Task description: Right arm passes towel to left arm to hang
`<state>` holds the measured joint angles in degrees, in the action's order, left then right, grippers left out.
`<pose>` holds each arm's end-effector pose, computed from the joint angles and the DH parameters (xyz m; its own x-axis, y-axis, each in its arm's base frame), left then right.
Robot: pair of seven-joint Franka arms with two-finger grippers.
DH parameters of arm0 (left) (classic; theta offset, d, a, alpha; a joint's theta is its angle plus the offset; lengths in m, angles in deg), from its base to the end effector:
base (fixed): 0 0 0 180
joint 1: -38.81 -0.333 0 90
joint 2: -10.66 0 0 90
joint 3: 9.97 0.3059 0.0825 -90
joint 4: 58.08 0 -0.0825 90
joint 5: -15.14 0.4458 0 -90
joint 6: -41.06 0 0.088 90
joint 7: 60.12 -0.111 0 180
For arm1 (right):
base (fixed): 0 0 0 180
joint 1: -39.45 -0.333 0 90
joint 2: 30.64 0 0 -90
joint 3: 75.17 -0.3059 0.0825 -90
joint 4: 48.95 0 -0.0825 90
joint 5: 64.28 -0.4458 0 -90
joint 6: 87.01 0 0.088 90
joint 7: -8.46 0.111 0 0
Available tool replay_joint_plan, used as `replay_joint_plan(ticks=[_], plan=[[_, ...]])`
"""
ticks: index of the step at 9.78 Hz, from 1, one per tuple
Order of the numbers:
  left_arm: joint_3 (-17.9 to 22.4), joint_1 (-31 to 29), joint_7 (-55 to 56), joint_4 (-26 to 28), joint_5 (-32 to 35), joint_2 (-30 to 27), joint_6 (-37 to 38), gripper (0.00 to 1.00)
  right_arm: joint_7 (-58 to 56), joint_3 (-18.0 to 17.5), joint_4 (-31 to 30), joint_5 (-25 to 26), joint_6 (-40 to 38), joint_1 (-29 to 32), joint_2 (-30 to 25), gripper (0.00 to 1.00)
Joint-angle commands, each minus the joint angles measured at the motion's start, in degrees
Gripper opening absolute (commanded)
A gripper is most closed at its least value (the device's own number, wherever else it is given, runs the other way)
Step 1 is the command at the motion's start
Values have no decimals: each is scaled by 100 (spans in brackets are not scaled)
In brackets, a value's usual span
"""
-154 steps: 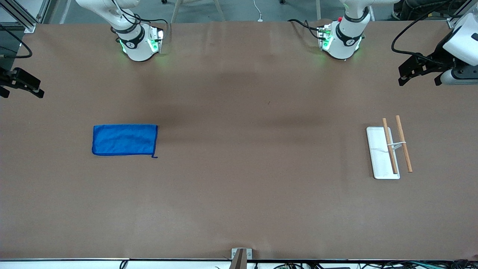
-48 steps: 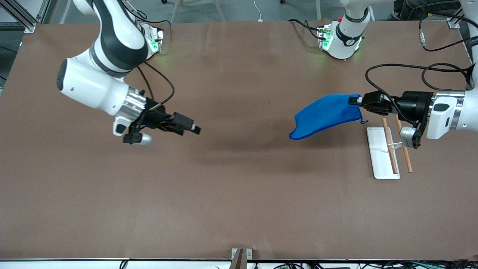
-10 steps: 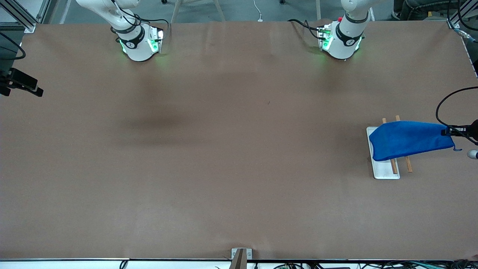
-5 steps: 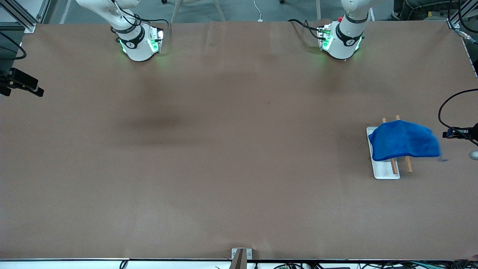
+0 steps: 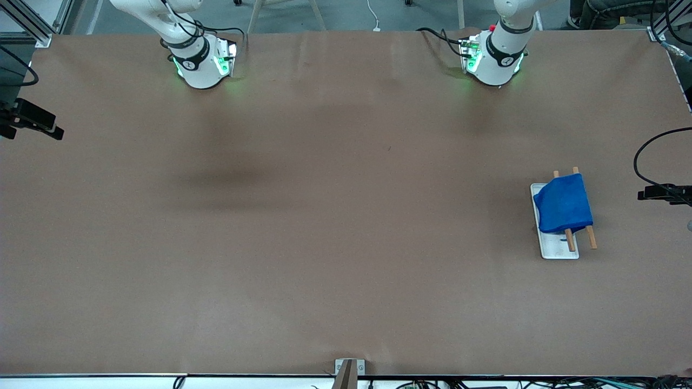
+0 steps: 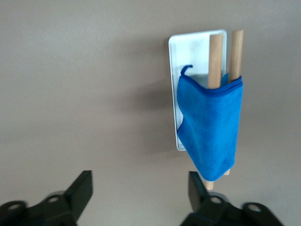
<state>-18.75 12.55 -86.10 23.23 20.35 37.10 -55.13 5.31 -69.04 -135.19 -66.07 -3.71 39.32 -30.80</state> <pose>0.6826 0.2406 0.3895 0.9697 -0.1609 -0.1836 -0.1507 -0.9862 0.0686 0.6004 -0.0594 0.6368 0.9979 -0.0460 -0.0467 -0.0476 -0.9983 -0.0341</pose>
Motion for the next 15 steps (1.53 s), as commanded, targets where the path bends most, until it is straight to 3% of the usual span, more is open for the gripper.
replay_joint_plan(ticks=[1, 4, 9, 12, 14, 15], plan=[[-297, 33, -4, 9, 120, -279, 22, 100, -45, 2, -174, 30, 63, -31, -160, 100], [-684, 24, 433, 9, 67, -639, 215, 100, -45, -7, -174, 30, 63, -22, -160, 100], [-1738, 24, 2200, 9, 67, -1176, 558, 100, -45, 2, -165, 21, 80, -22, -151, 100], [-2135, 6, 2142, 9, 76, -1325, 558, 100, -45, 2, -165, 21, 142, -14, -142, 100], [-1909, 477, 1861, 8, 111, -1544, 541, 100, -45, 2, -165, 21, 142, -13, -142, 100], [-1333, 1046, 1851, 9, 59, -1746, 532, 100, -45, 2, -165, 12, 142, -13, -142, 100]])
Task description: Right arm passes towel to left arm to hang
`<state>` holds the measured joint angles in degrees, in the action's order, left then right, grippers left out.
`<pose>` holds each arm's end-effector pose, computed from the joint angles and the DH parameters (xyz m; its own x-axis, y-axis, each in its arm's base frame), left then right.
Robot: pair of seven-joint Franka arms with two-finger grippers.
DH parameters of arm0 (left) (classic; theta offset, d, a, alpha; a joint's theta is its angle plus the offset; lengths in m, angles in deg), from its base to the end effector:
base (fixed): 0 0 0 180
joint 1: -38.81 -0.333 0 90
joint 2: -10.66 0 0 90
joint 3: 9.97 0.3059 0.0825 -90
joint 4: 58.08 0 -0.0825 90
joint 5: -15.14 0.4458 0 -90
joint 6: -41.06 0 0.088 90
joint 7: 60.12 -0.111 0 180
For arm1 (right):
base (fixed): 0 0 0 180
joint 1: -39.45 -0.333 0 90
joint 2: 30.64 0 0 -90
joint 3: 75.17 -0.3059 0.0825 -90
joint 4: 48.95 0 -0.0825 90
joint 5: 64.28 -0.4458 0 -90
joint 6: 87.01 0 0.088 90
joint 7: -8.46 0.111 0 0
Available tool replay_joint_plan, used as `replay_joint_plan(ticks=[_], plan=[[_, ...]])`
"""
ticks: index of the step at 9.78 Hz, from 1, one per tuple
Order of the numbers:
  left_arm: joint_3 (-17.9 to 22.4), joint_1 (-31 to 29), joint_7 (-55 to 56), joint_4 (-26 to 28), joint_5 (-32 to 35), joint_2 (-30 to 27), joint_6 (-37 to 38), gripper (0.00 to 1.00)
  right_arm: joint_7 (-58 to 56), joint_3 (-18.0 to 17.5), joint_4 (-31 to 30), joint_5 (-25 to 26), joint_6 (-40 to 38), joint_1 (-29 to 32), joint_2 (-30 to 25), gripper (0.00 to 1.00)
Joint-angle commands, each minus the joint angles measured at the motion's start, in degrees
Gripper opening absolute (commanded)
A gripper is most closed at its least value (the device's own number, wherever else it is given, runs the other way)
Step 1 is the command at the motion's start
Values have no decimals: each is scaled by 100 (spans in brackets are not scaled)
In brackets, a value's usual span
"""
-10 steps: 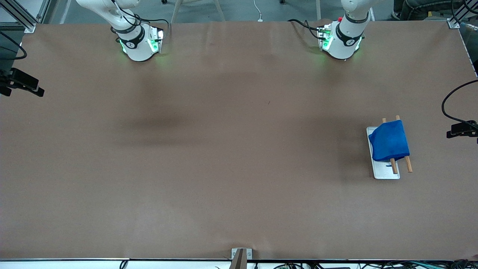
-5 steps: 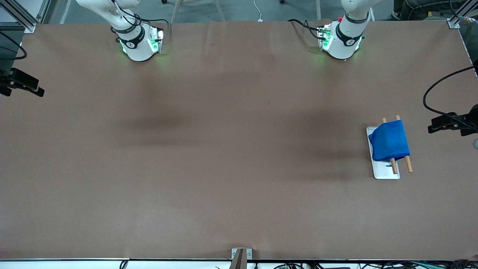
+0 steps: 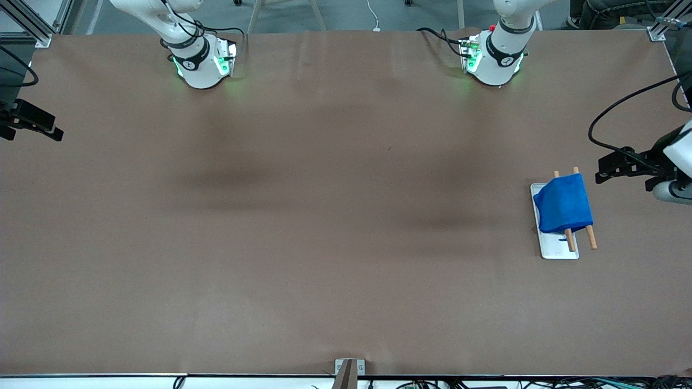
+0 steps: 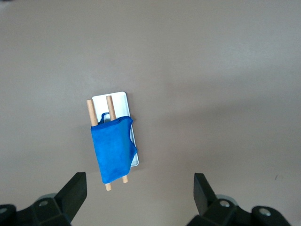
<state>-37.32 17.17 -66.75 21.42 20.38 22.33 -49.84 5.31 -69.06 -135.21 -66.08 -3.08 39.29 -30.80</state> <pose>0.6722 -0.0272 0.5913 0.9786 -0.2052 0.0176 -0.2052 -0.9787 -0.0004 0.6017 -0.0590 0.6376 0.9983 -0.0455 -0.0360 -0.0467 -0.9983 -0.0337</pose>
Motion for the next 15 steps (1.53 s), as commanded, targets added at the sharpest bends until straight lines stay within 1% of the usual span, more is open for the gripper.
replay_joint_plan(ticks=[1, 2, 3, 4, 5, 6, 8, 9, 10, 13, 15], plan=[[1034, 1121, -22, 268, 39, -514, 28, 100, -45, 4, -163, 14, 80, -11, -142, 100], [1335, 1518, 196, 547, -57, -821, 81, 100, -45, 4, -163, 14, 80, -11, -142, 100], [1660, 1870, 633, 985, -241, -1198, 134, 100, -45, 4, -163, 14, 80, -11, -142, 100], [1924, 2152, 829, 1398, -469, -1550, 125, 100, -45, 4, -163, 14, 80, -11, -142, 100], [2179, 2346, 840, 1628, -550, -1745, 125, 100, -45, 4, -163, 14, 80, -11, -142, 100], [2269, 2401, 831, 1813, -551, -1921, 125, 100, -45, 4, -163, 14, 80, -11, -142, 100], [2278, 2436, 866, 2122, -551, -2246, 125, 100, -45, 4, -163, 14, 80, -11, -142, 100], [2278, 2419, 910, 2210, -551, -2370, 143, 100, -45, 4, -163, 14, 80, -11, -142, 100], [2261, 2384, 1006, 2176, -542, -2380, 221, 100, -45, 4, -163, 14, 80, -11, -142, 100], [2270, 2375, 998, 2009, -533, -2257, 248, 100, -45, 4, -163, 14, 80, -11, -134, 100], [2278, 2348, 901, 1624, -454, -1968, 292, 100, -45, 4, -163, 14, 80, -11, -142, 100]])
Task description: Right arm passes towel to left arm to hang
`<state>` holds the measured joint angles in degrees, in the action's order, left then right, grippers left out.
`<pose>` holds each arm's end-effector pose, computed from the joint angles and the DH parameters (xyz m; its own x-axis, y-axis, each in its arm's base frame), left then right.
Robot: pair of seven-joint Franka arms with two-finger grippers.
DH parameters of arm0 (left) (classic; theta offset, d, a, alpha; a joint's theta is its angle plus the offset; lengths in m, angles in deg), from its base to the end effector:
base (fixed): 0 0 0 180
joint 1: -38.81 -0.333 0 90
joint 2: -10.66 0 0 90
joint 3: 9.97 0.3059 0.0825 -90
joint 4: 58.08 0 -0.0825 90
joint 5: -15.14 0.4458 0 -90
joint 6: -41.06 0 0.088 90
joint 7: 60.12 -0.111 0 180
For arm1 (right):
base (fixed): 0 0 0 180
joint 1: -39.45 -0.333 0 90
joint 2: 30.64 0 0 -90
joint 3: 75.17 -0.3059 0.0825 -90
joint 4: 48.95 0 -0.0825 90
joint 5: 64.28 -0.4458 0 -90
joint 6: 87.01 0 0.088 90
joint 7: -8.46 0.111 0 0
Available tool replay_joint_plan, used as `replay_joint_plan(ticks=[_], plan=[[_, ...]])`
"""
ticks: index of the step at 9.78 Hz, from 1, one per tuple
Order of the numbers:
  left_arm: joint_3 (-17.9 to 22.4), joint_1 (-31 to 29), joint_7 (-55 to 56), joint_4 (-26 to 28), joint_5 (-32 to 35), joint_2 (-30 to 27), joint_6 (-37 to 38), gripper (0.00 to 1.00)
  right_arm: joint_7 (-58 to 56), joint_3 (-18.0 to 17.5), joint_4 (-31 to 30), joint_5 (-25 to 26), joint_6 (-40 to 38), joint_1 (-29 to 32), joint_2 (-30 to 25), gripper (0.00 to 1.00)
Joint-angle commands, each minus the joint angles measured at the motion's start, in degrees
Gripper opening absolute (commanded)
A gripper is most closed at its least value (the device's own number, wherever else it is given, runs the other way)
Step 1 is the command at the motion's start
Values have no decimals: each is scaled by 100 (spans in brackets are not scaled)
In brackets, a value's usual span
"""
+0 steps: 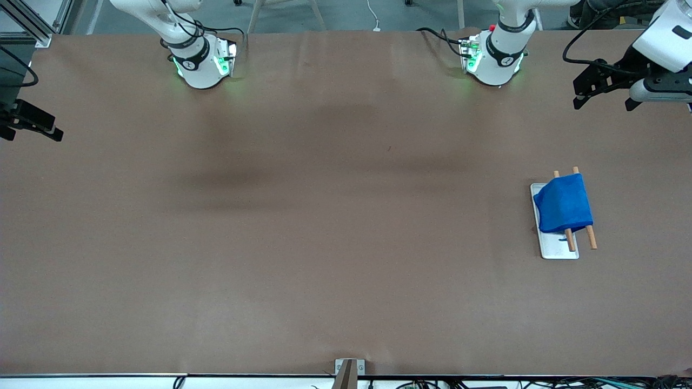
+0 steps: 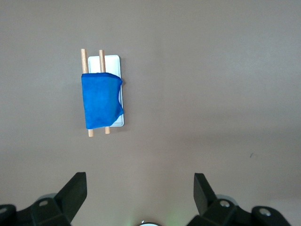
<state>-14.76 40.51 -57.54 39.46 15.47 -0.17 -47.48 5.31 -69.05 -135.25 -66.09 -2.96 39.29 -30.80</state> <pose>0.5516 -0.0662 0.6484 0.9972 -0.0670 0.0322 -0.0664 -0.9976 -0.0200 0.6019 -0.0591 0.6374 0.9984 -0.0457 -0.0346 -0.0469 -0.9983 -0.0338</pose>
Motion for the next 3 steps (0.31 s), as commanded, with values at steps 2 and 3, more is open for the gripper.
replay_joint_plan(ticks=[2, 3], plan=[[23, -4, -20, -340, 37, 397, 258, 100, -45, 3, -159, 14, 67, -11, -142, 100], [23, -21, -11, -340, 37, 397, 302, 100, -45, 3, -159, 14, 67, -2, -134, 100]])
